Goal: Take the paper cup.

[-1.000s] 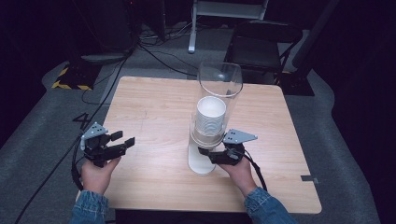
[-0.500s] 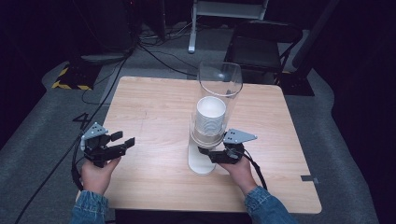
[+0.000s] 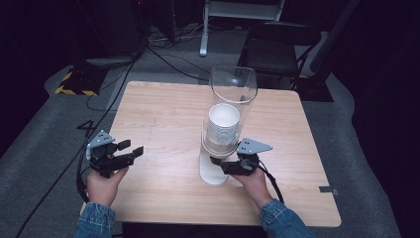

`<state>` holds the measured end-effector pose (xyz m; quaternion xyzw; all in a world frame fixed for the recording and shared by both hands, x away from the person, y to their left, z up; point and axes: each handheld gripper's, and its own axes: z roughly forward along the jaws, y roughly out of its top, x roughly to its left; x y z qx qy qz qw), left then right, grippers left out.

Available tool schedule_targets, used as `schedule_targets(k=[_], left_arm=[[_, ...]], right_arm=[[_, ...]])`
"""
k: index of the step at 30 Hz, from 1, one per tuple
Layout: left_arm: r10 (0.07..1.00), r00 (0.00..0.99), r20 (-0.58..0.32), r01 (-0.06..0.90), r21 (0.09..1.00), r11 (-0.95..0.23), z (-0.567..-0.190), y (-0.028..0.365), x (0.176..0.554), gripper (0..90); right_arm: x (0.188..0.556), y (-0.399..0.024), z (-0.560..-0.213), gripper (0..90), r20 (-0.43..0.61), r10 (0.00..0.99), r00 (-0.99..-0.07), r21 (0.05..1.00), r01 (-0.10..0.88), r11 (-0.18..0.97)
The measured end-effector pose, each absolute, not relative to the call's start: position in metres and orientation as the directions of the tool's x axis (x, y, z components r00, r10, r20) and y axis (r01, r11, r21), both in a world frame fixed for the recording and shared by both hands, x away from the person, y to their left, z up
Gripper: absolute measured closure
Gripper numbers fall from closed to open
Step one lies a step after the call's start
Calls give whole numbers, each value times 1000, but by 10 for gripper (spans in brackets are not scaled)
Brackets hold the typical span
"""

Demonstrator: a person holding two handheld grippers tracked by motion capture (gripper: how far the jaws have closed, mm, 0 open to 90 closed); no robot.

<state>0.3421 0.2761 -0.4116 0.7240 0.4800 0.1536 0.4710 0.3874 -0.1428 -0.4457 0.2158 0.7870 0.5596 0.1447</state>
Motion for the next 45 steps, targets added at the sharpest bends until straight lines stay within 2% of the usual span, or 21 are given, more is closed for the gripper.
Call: schedule_targets(k=[6, 11, 33, 45], left_arm=[[839, 492, -230, 552, 828, -97, -412, 276, 342, 383], [839, 491, -234, 550, 830, -91, -412, 276, 342, 383], [834, 497, -241, 555, 826, -92, -414, 274, 348, 383], [828, 498, -258, 562, 823, -81, -417, 273, 357, 383]], right_arm=[[387, -142, -447, 334, 31, 505, -863, 946, 189, 265], [389, -137, -457, 339, 75, 509, -857, 921, 255, 293], [385, -145, -469, 333, 25, 517, -856, 868, 276, 414], [380, -153, -472, 336, 25, 524, -852, 853, 291, 433]])
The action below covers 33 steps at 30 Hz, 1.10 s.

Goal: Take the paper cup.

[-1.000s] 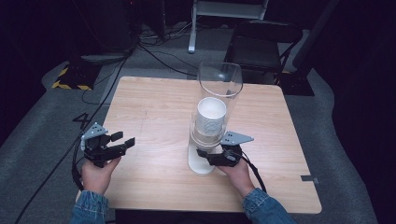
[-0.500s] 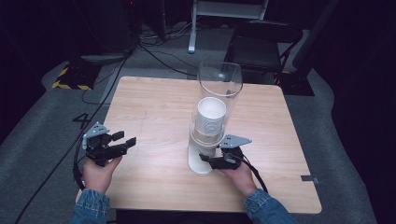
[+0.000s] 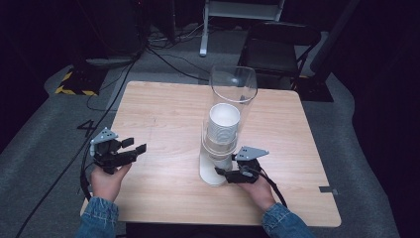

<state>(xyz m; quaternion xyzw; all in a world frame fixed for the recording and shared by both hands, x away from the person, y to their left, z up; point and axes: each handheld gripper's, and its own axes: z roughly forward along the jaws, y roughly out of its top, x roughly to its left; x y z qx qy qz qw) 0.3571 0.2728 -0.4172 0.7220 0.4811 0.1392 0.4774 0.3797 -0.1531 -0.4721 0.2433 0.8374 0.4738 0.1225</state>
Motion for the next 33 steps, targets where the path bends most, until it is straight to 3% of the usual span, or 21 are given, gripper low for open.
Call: schedule_targets(k=[24, 33], left_arm=[[806, 530, -265, 565, 819, -103, -420, 257, 381, 386], [806, 532, -261, 566, 817, -110, -421, 254, 382, 386]], right_arm=[[366, -183, -471, 344, -56, 564, -824, 802, 300, 517], [376, -219, -461, 344, -28, 665, -746, 830, 354, 431]])
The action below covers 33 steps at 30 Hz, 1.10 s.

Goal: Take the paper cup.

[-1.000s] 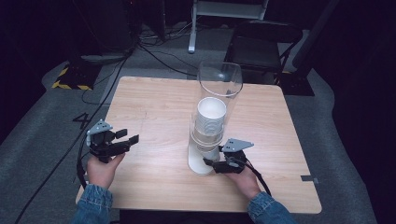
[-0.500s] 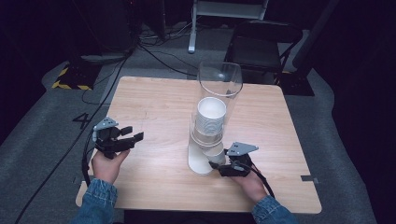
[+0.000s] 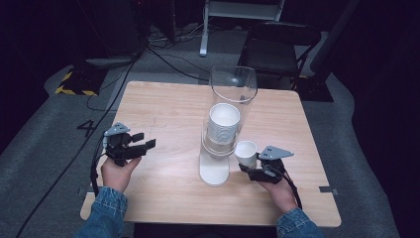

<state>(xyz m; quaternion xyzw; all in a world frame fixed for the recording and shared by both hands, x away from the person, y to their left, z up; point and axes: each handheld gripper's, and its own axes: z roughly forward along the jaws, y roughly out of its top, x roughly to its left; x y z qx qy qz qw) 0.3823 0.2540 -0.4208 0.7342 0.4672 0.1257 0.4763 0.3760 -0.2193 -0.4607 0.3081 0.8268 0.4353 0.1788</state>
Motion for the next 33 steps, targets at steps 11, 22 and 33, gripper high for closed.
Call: schedule_targets(k=[11, 22, 33], left_arm=[[822, 512, -248, 578, 808, -116, -425, 255, 378, 402], [840, 485, -242, 593, 797, -112, -429, 264, 367, 401], [856, 458, -240, 599, 795, -97, -431, 275, 355, 393]], right_arm=[[387, -234, -451, 339, -20, 795, -606, 864, 389, 318], [413, -249, -464, 335, -8, 864, -503, 908, 359, 217], [436, -250, -478, 335, -39, 899, -436, 883, 407, 235]])
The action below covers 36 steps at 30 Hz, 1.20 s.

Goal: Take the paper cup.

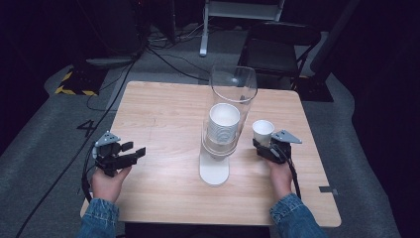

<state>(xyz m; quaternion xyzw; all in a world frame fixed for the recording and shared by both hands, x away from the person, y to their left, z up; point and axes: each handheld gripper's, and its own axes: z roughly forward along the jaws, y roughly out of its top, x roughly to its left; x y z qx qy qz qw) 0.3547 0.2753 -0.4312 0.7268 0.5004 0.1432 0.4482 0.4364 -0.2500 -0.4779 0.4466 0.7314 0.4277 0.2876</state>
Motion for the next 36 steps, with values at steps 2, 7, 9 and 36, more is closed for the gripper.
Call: schedule_targets(k=[2, 7, 9, 36], left_arm=[[857, 456, -240, 601, 793, -97, -431, 277, 353, 393], [861, 452, -233, 603, 791, -103, -432, 279, 351, 391], [861, 449, -239, 607, 789, -97, -432, 279, 350, 390], [857, 455, -241, 615, 782, -106, -435, 277, 353, 390]], right_arm=[[441, -252, -480, 334, -28, 907, -420, 877, 426, 224], [448, -257, -486, 334, -24, 914, -404, 871, 441, 218], [450, -258, -488, 334, -20, 916, -400, 871, 444, 212], [456, -271, -500, 314, -1, 928, -373, 806, 548, 221]])
